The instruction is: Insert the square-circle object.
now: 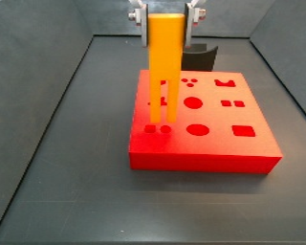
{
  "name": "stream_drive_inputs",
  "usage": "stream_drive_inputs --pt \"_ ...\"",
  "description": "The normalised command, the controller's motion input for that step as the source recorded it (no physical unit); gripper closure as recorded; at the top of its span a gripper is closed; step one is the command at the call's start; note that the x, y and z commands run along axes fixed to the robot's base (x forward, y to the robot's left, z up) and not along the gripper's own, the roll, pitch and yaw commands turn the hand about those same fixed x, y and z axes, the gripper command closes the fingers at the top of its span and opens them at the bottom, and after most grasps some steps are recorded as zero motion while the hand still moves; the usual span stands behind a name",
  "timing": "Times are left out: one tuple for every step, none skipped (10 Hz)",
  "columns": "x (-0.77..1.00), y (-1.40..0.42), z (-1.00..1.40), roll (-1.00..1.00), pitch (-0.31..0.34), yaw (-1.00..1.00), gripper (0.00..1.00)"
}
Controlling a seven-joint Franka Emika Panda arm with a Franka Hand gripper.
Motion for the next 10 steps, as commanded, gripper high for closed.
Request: stream_drive_inputs --pt "0.0 -0.12 -0.08 0.23 0.0 0.21 1.0" --pt "0.0 -0.04 -0.09 0.21 0.0 0.21 1.0" --pt "0.0 0.0 -0.1 0.21 0.0 0.17 1.0" --pt "0.07 0.0 -0.1 0.2 0.0 0.12 1.0" --pt "0.05 -0.02 -0.1 0.15 0.0 0.06 1.0" --pt "0.05 -0.09 -0.1 0.14 0.0 0.03 1.0" --pt "0.06 -0.13 -0.11 0.15 0.0 0.0 1.0" --pt "0.05 -0.17 -0.11 0.19 0.0 0.0 1.0" --pt "0.08 -0.13 -0.18 0.2 0.0 0.0 1.0" --pt "0.12 -0.01 -0.19 0.23 0.0 0.03 1.0"
